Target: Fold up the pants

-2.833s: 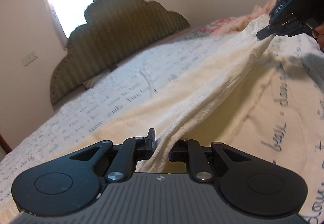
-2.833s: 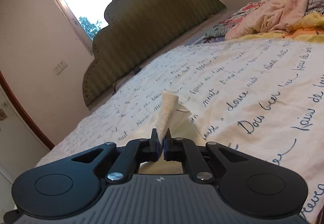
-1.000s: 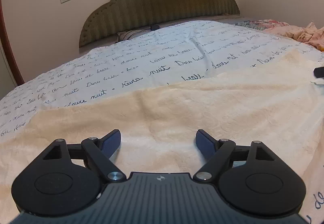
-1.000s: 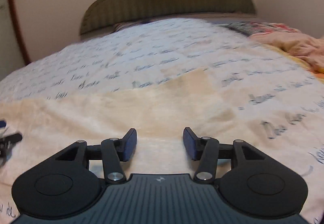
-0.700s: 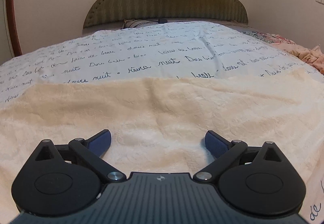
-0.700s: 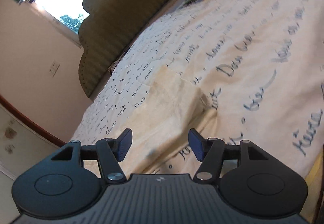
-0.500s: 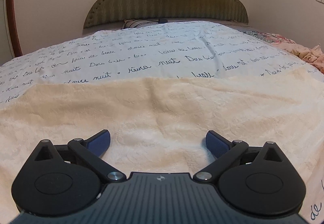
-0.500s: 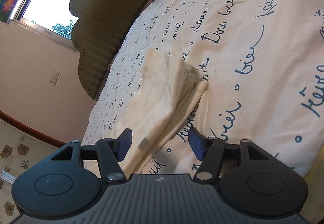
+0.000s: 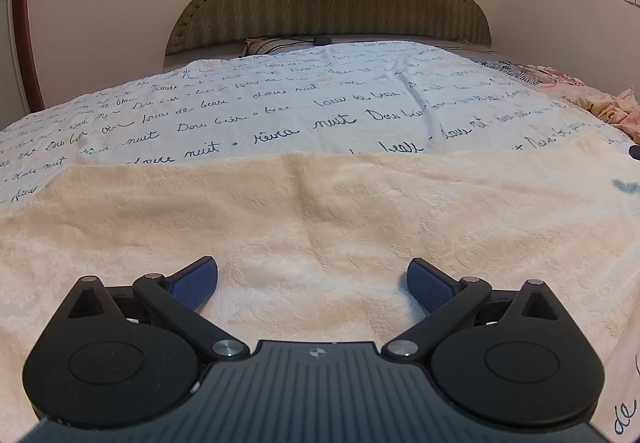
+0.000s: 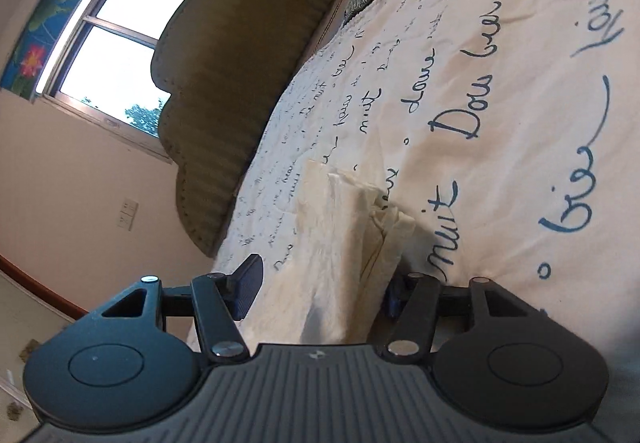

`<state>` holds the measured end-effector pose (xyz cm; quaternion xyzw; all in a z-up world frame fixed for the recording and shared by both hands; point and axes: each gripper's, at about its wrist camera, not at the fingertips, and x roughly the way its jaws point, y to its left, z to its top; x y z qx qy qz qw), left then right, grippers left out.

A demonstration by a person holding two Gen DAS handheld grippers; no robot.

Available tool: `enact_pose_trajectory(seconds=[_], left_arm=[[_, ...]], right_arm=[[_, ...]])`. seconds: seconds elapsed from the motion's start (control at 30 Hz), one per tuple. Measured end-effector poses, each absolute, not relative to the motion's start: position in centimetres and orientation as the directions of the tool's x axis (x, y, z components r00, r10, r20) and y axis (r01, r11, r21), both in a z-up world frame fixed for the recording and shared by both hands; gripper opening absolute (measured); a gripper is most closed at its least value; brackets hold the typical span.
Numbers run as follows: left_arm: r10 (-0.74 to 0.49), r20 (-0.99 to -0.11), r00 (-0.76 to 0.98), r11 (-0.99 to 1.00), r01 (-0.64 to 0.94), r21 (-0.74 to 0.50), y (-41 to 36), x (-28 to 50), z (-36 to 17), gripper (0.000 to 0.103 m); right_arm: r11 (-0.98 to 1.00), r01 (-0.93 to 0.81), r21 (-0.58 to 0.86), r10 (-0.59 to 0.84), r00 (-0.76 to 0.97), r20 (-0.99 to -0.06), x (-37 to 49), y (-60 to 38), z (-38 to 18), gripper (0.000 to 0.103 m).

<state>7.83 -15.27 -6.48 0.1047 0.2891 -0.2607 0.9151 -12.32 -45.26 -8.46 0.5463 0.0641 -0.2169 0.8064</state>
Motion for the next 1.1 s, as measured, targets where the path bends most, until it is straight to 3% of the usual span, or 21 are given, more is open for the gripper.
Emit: enact_pose_trajectory(seconds=[0.1,0.13,0.2,0.4,0.53,0.67,0.8,1.03,1.07,1.1], left_arm=[[-0.417,-0.584,0.696,0.842,0.538,0.04,-15.3,7.8,-6.5,0.103],[-0.418,-0.584,0.696,0.842,0.538,0.039,-15.3,7.8,-6.5,0.103],[-0.425,-0.584,0.692,0.842,0.539,0.026,-15.2,7.9,-6.4,0.103],[-0.501,-0.576,0.646,0.844,0.511,-0.162,-12.8,8.8,-5.2,0.098],[-0.684,-0.532,0.5,0.729,0.434,-0.53,-10.0,11.0,-4.3,0.098],[-0.877,-0.361,0.317,0.463,0.361,-0.809,-9.6,12.5,-3.4,0.099],[-0.95,-0.23,0.211,0.293,0.344,-0.892,-11.1,12.4,-2.4,0.103],[-0.942,-0.286,0.175,0.317,0.186,-0.93,-12.8,13.3,-5.7,0.099],[-0.939,-0.289,0.189,0.321,0.173,-0.931,-12.6,13.6,-6.2,0.094],[-0.932,-0.306,0.196,0.338,0.158,-0.928,-12.3,13.8,-6.6,0.07]], right_arm=[[0.38,0.471,0.796,-0.286,0.878,-0.383,-10.8,-45.4,-8.1,0.056],[0.391,0.486,0.782,-0.287,0.871,-0.399,-10.6,-45.4,-8.2,0.038],[0.4,0.515,0.758,-0.291,0.856,-0.428,-10.4,-45.4,-8.3,0.015],[0.475,0.493,0.729,-0.318,0.868,-0.381,-10.1,-43.9,-6.1,0.012],[0.643,0.455,0.616,-0.315,0.891,-0.328,-8.1,-40.9,-2.0,0.011],[0.839,0.375,0.395,-0.274,0.918,-0.288,-5.1,-35.0,1.5,0.011],[0.939,0.261,0.222,-0.189,0.936,-0.298,-2.9,-28.9,2.4,0.011],[0.998,0.067,0.014,-0.058,0.934,-0.351,-2.0,-20.3,0.7,0.012],[0.998,0.047,-0.035,-0.056,0.932,-0.359,-2.0,-19.3,0.4,0.012],[0.997,0.027,-0.076,-0.054,0.928,-0.368,-2.1,-18.4,0.1,0.012]])
